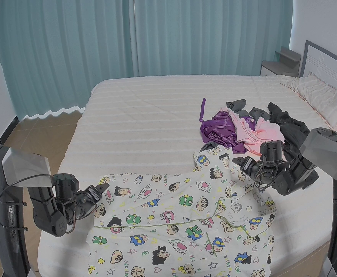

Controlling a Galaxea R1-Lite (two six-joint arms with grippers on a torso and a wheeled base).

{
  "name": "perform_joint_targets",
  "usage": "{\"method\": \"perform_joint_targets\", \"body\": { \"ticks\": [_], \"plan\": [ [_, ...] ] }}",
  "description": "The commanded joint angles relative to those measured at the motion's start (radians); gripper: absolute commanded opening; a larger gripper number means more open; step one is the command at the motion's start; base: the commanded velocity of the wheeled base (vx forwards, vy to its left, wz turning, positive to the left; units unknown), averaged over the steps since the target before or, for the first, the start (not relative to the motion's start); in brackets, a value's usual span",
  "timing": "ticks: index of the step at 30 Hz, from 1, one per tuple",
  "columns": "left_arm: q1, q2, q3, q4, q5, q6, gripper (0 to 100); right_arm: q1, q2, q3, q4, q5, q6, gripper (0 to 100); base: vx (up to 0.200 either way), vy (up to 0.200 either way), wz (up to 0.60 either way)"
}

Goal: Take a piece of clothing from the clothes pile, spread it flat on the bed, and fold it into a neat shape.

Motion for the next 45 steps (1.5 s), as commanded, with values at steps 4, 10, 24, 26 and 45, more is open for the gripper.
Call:
{"method": "perform_joint_targets", "body": {
  "ticks": [4,10,24,26,45],
  "plan": [
    [-0.068,0.088,-0.101,0.051,-0.008,0.117,100,0.050,-0.147,0.180,-0.089,-0.019,0.015,100,0.000,0.000,0.00],
    [-0.091,0.090,-0.154,0.092,-0.017,0.108,100,0.067,-0.146,0.180,-0.089,-0.039,0.016,100,0.000,0.000,0.00],
    [0.151,-0.065,-0.181,0.083,-0.007,-0.308,100,0.070,-0.136,0.185,-0.089,-0.039,0.050,100,0.000,0.000,0.00],
    [0.202,-0.067,-0.200,0.083,-0.007,-0.320,100,0.071,-0.136,0.185,-0.089,-0.039,0.055,100,0.000,0.000,0.00],
    [0.122,0.053,-0.373,0.247,-0.191,-0.059,100,0.073,-0.136,0.258,-0.112,-0.039,0.058,100,0.000,0.000,0.00]
  ]
}}
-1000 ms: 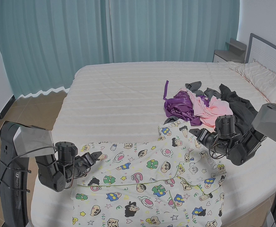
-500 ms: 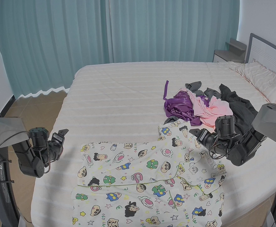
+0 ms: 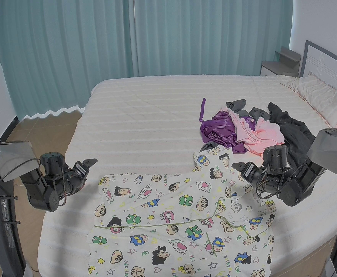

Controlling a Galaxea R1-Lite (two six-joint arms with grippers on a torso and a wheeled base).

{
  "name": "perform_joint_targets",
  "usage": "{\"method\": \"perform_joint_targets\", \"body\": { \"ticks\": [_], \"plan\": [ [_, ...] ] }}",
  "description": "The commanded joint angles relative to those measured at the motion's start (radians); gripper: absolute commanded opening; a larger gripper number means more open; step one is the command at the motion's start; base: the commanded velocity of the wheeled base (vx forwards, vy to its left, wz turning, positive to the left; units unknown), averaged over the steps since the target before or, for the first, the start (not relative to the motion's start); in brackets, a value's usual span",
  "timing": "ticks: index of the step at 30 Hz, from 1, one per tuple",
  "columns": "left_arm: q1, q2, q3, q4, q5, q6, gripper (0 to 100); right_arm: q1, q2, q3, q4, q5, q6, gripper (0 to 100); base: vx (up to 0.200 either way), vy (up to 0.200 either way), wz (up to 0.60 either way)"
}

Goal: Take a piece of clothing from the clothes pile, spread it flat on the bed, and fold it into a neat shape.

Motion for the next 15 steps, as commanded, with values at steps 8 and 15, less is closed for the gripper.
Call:
{"method": "perform_joint_targets", "body": {
  "ticks": [8,15],
  "plan": [
    [-0.066,0.091,-0.252,0.286,0.012,0.180,100,0.023,0.001,0.081,-0.071,-0.001,-0.005,100,0.000,0.000,0.00],
    [-0.082,0.127,-0.288,0.338,0.011,0.272,100,0.038,0.003,0.124,-0.114,-0.001,-0.010,100,0.000,0.000,0.00]
  ]
}}
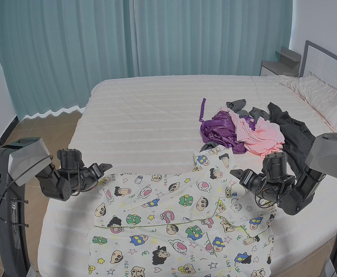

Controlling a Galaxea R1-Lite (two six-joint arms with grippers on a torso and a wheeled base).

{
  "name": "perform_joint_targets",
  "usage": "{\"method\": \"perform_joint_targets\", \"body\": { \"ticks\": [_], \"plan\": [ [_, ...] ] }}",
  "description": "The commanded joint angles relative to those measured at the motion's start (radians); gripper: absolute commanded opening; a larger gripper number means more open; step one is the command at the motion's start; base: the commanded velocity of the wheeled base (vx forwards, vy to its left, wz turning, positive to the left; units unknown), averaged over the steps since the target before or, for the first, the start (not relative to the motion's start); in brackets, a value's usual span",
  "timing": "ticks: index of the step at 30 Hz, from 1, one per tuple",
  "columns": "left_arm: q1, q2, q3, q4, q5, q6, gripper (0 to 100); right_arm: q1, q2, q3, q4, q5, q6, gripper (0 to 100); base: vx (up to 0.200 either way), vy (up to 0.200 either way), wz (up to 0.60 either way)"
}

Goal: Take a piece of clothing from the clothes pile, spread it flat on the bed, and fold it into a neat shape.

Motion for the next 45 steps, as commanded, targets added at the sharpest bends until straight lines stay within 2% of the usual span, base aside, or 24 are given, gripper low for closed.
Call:
{"method": "perform_joint_targets", "body": {
  "ticks": [1,12,13,21,29,42,43,45],
  "plan": [
    [-0.012,0.041,-0.021,0.012,0.000,0.044,100,0.011,0.003,0.024,-0.012,-0.001,-0.001,100,0.000,0.000,0.00],
    [-0.025,0.041,-0.017,0.038,0.000,0.075,100,0.011,0.015,0.015,-0.013,0.001,0.003,100,0.000,0.000,0.00],
    [-0.025,0.043,-0.020,0.048,0.000,0.078,0,0.011,0.020,0.011,-0.013,0.001,0.003,100,0.000,0.000,0.00],
    [-0.024,0.047,-0.079,0.119,0.010,0.098,0,0.022,0.020,0.006,-0.017,0.002,0.008,100,0.000,0.000,0.00],
    [-0.022,0.087,-0.188,0.120,0.119,0.095,0,0.023,0.037,0.009,-0.049,0.002,0.010,100,0.000,0.000,0.00],
    [-0.021,0.104,-0.225,0.131,0.118,0.096,0,0.022,0.043,0.009,-0.049,0.001,0.010,100,0.000,0.000,0.00],
    [-0.021,0.105,-0.230,0.136,0.118,0.096,100,0.022,0.043,0.009,-0.049,0.001,0.010,100,0.000,0.000,0.00],
    [-0.021,0.107,-0.239,0.140,0.119,0.096,100,0.022,0.043,0.008,-0.049,0.001,0.010,100,0.000,0.000,0.00]
  ]
}}
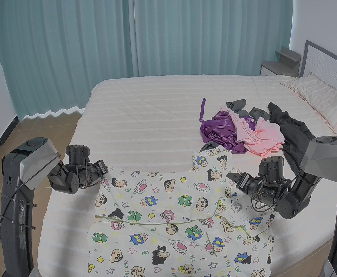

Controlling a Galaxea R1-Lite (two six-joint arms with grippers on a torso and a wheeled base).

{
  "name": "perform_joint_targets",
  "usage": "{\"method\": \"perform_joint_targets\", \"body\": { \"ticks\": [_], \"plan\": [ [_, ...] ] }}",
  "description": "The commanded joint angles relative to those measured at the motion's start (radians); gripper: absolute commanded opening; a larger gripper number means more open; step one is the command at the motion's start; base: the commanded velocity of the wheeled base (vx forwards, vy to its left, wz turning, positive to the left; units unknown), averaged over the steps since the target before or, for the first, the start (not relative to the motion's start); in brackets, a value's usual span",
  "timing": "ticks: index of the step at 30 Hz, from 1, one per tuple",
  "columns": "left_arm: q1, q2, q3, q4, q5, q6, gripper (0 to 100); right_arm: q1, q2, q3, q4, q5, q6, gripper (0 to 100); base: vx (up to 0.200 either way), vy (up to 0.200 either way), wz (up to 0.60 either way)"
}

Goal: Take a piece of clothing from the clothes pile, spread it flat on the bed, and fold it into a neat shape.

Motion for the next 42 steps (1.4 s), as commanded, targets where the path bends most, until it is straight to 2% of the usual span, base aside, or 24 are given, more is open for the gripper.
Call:
{"method": "perform_joint_targets", "body": {
  "ticks": [1,12,15,19,26,29,30,37,42],
  "plan": [
    [-0.001,0.007,-0.015,0.003,0.000,0.000,100,0.000,0.002,0.000,0.000,0.000,0.000,100,0.000,0.000,0.00],
    [0.032,-0.045,0.006,0.061,0.005,0.001,100,-0.007,-0.004,0.009,-0.002,0.000,0.000,100,0.000,0.000,0.00],
    [0.044,-0.092,0.066,0.070,0.005,0.034,100,-0.007,-0.004,0.011,-0.002,0.000,0.001,100,0.000,0.000,0.00],
    [0.049,-0.177,0.218,0.064,-0.001,0.093,100,-0.007,-0.005,0.012,-0.002,0.000,0.003,100,0.000,0.000,0.00],
    [0.032,-0.264,0.356,0.049,-0.009,0.093,100,-0.007,-0.010,0.021,-0.004,0.000,0.003,100,0.000,0.000,0.00],
    [0.013,-0.299,0.411,-0.013,-0.013,0.061,100,-0.007,-0.010,0.029,-0.004,0.000,0.003,100,0.000,0.000,0.00],
    [-0.008,-0.316,0.459,-0.057,-0.016,0.018,100,-0.007,-0.010,0.034,-0.004,0.000,0.003,100,0.000,0.000,0.00],
    [-0.111,-0.321,0.585,-0.220,-0.013,-0.120,100,-0.007,-0.011,0.075,-0.068,-0.001,0.000,100,0.000,0.000,0.00],
    [-0.151,-0.283,0.623,-0.275,-0.003,-0.127,100,-0.010,-0.019,0.096,-0.076,-0.001,0.001,100,0.000,0.000,0.00]
  ]
}}
